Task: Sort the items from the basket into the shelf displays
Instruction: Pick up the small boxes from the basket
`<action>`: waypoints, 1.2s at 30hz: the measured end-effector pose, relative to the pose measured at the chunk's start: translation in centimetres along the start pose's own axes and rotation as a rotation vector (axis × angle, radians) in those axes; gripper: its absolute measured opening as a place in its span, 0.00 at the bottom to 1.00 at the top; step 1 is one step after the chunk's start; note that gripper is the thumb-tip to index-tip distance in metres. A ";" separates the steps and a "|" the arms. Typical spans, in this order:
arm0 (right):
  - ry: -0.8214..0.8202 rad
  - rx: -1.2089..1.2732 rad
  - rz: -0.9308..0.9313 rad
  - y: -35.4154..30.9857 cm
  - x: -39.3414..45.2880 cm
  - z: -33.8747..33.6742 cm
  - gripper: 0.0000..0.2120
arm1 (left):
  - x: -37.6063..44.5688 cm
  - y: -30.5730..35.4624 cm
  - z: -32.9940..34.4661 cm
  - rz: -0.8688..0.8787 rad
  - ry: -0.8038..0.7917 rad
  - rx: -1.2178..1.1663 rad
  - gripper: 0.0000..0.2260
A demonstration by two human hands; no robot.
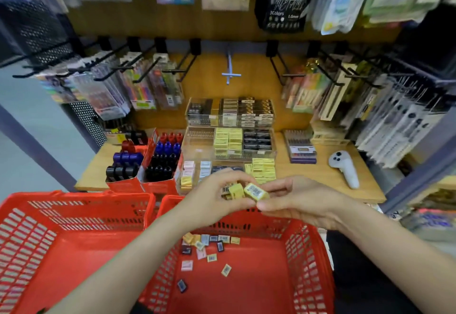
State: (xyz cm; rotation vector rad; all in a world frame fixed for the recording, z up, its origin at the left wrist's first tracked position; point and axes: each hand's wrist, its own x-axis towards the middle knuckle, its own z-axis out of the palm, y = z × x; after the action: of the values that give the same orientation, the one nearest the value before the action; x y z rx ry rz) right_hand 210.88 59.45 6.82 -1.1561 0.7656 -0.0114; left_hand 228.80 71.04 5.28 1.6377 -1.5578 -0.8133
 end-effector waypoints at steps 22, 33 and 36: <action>0.187 0.460 -0.062 -1.4 1.1 0.8 0.12 | 2.5 -0.3 0.8 0.086 0.285 -0.045 0.15; 0.406 -0.133 -0.439 -0.5 0.2 0.3 0.13 | 2.9 -0.5 1.2 -0.023 0.228 -0.381 0.10; 0.487 -0.368 -0.531 0.3 0.6 -0.8 0.11 | 3.1 -1.0 1.6 -0.076 0.215 -0.382 0.13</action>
State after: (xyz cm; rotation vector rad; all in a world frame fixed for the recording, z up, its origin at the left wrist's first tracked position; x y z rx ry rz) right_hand 210.81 58.72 6.13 -1.7153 0.8850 -0.6371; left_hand 228.17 67.82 3.69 1.4537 -1.1184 -0.8812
